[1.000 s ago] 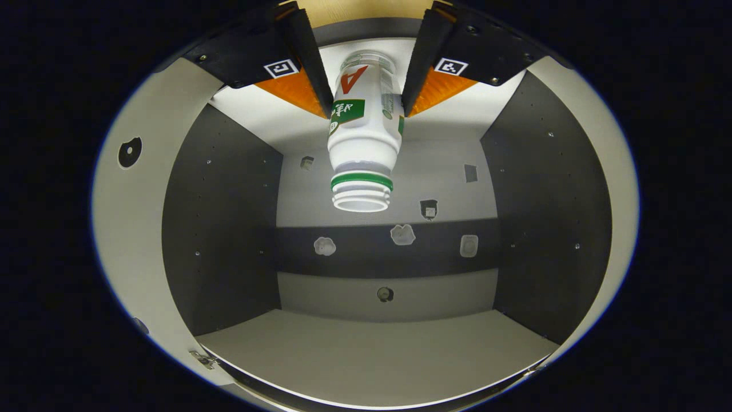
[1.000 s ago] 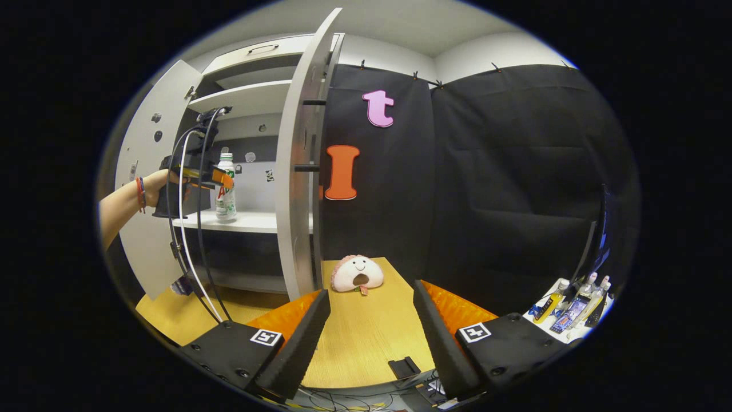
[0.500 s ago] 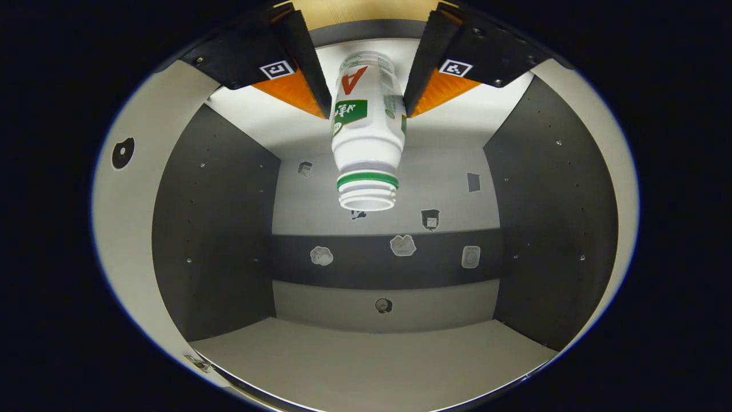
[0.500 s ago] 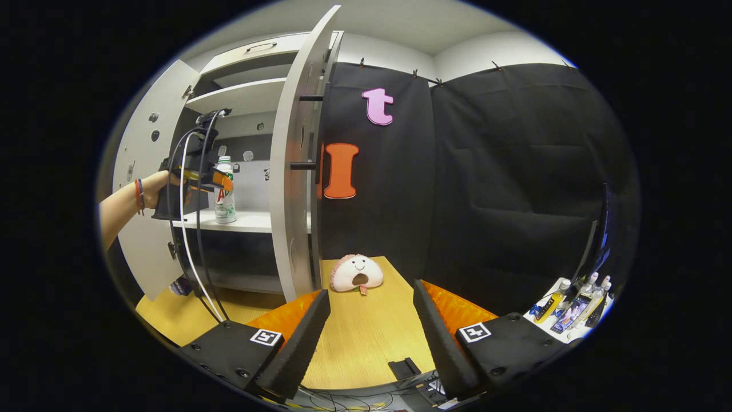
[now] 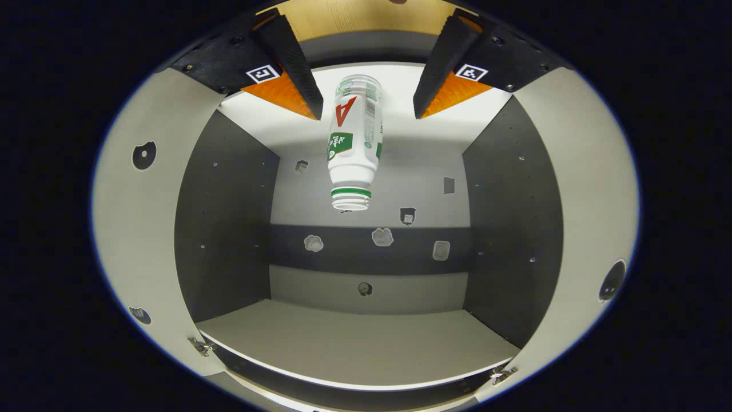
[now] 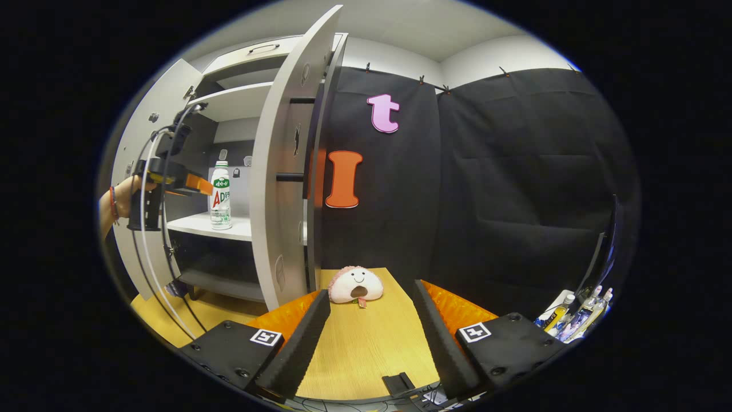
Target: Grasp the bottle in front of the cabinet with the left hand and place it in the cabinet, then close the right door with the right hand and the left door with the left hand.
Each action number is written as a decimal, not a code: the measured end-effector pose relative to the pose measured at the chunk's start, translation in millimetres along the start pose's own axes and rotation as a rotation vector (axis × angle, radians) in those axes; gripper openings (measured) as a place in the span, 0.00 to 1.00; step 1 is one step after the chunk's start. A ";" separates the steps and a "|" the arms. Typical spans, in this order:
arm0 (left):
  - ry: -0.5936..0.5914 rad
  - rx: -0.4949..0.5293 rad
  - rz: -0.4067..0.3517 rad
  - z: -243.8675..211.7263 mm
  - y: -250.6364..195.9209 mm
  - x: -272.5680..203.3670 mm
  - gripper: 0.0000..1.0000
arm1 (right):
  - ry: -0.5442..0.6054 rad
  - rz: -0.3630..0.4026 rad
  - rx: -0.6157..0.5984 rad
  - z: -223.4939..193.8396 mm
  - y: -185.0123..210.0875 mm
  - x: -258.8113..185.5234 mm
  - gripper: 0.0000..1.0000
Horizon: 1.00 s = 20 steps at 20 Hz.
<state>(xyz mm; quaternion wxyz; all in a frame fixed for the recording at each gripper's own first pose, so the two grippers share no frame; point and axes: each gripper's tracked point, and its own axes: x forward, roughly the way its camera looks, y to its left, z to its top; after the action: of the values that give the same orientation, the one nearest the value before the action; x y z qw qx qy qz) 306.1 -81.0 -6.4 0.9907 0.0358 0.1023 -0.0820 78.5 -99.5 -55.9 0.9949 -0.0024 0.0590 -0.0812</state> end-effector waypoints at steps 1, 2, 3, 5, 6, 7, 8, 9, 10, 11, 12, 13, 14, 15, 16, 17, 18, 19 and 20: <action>-0.018 0.005 0.015 1.6 3.7 -12.5 0.96 | -0.004 0.012 -0.001 0.6 1.8 6.5 0.96; -0.035 0.015 0.030 2.8 8.0 -26.5 0.96 | 0.002 0.028 -0.002 -0.3 4.9 12.2 0.96; -0.047 0.027 0.040 2.0 11.1 -39.9 0.96 | 0.007 0.046 0.000 -2.3 9.8 19.6 0.96; -0.070 0.049 0.068 -0.6 21.1 -65.3 0.96 | 0.012 0.073 0.011 -5.0 17.6 28.3 0.92; -0.082 0.047 0.079 -0.3 26.5 -79.5 0.96 | 0.015 0.083 0.013 -5.7 21.9 33.4 0.97; -0.088 0.034 0.087 -2.5 30.5 -93.7 0.96 | 0.013 0.091 0.013 -6.6 25.0 36.6 0.97; -0.093 0.016 0.093 -5.7 34.6 -107.7 0.96 | 0.008 0.100 0.014 -5.1 28.2 39.4 0.92; -0.102 0.000 0.104 -8.2 40.7 -122.7 0.96 | 0.004 0.110 0.013 -2.4 32.3 42.2 0.92; -0.109 -0.008 0.118 -10.7 46.8 -135.8 0.96 | 0.003 0.121 0.012 -2.3 36.1 44.2 0.92; -0.114 -0.009 0.130 -13.6 52.1 -147.6 0.96 | -0.002 0.125 0.009 -1.4 38.3 45.2 0.92; -0.118 -0.002 0.149 -17.2 60.0 -161.0 0.96 | -0.007 0.120 0.006 1.2 37.9 46.7 0.96; -0.121 0.005 0.168 -19.9 68.0 -176.1 0.96 | -0.011 0.119 0.004 1.9 36.4 47.9 0.89; -0.121 0.006 0.181 -23.4 74.8 -189.4 0.96 | -0.014 0.123 0.003 1.6 37.3 48.7 0.89; -0.117 -0.003 0.191 -28.0 81.7 -202.0 0.96 | -0.015 0.124 -0.003 2.0 39.2 48.4 0.89; -0.112 -0.018 0.200 -32.4 87.8 -215.0 0.95 | -0.017 0.120 -0.009 2.8 39.3 47.3 0.95; -0.111 -0.033 0.207 -35.8 92.8 -225.2 0.96 | -0.019 0.115 -0.017 4.2 40.0 46.6 0.95; -0.117 -0.042 0.212 -37.3 98.1 -235.4 0.98 | -0.024 0.110 -0.021 4.9 41.5 46.7 0.94; -0.122 -0.050 0.222 -38.6 105.7 -247.0 0.95 | -0.025 0.103 -0.022 5.1 40.3 47.1 0.94; -0.123 -0.061 0.234 -40.1 112.7 -256.3 0.95 | -0.026 0.097 -0.017 5.3 40.4 46.3 0.94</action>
<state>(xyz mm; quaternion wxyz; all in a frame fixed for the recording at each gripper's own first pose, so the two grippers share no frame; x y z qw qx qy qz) 69.9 73.2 14.1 0.9985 0.0125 0.0389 0.0351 131.1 -67.2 -56.6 0.9983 -0.0091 0.0469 -0.0323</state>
